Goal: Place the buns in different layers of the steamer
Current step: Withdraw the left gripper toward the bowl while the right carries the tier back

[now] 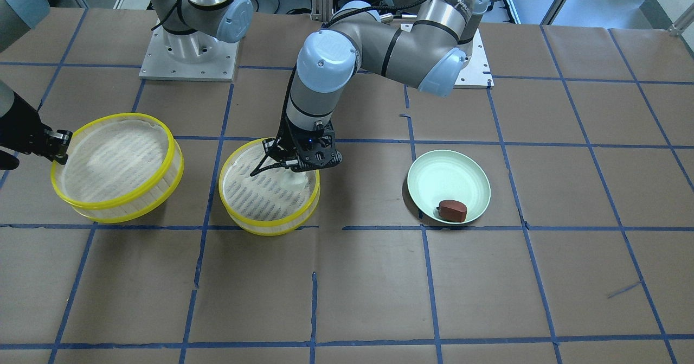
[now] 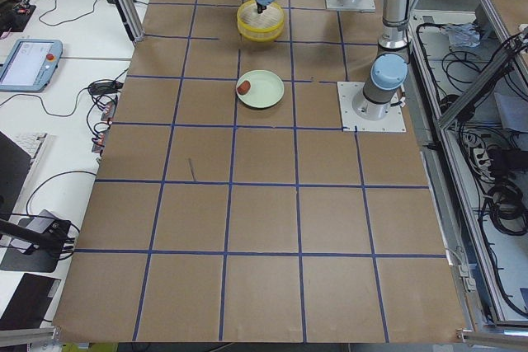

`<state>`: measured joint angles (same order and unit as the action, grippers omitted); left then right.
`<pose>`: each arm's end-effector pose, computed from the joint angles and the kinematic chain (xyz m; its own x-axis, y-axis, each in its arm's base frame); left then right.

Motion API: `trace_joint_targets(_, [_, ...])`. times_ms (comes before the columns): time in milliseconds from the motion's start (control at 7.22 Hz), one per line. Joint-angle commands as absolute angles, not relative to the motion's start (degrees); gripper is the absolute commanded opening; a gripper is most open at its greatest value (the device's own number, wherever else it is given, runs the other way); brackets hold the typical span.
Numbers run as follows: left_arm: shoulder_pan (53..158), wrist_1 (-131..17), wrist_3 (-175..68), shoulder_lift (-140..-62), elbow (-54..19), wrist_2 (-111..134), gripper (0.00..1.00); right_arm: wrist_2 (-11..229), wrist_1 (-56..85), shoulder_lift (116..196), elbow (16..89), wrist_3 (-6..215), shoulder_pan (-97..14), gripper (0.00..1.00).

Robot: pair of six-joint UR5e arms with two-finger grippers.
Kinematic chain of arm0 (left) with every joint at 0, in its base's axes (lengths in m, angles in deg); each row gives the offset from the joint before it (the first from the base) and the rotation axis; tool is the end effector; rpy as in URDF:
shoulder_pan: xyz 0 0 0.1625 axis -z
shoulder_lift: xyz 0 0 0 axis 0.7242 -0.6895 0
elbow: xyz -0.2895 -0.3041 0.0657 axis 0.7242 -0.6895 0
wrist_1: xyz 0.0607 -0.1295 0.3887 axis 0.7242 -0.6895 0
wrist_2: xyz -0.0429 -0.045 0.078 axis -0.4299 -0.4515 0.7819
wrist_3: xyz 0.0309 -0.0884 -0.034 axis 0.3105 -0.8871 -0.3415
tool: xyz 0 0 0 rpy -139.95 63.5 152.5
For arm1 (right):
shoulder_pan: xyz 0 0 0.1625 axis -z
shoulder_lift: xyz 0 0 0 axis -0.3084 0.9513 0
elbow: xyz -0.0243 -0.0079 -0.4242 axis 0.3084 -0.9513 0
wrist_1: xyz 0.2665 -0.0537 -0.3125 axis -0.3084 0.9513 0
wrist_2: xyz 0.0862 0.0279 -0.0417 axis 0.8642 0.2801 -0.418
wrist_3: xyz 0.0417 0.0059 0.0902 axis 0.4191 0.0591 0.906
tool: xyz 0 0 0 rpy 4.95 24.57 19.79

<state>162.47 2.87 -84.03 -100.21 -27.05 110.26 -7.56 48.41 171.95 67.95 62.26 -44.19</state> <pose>-0.3975 -0.4585 0.2805 -0.9210 -0.3290 0.2087 -0.3125 0.9437 0.1086 -0.1158 -0.4921 0.3275 -0.9991 0.0284 0.0306 0.0305 0.9970 0.0710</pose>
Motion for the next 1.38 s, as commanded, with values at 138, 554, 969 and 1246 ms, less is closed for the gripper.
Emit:
trace_joint_targets(138, [163.7, 2.9, -85.1, -97.9, -27.0, 110.9, 1.00, -7.5, 48.2, 171.9, 67.9, 62.2, -44.1, 0.10])
trace_joint_targets(554, [148.5, -9.2, -52.6, -90.2, -27.0, 113.9, 1.00, -7.6, 48.3, 172.6, 67.6, 65.0, -47.4, 0.10])
trace_joint_targets(969, [131.6, -16.2, -33.0, -86.7, -28.0, 114.1, 1.00, -9.0, 48.3, 171.5, 65.3, 79.1, -64.3, 0.10])
trace_joint_targets(1246, [126.3, -15.3, -27.9, -90.8, -28.4, 115.6, 1.00, -9.0, 48.0, 167.7, 63.7, 87.1, -73.6, 0.09])
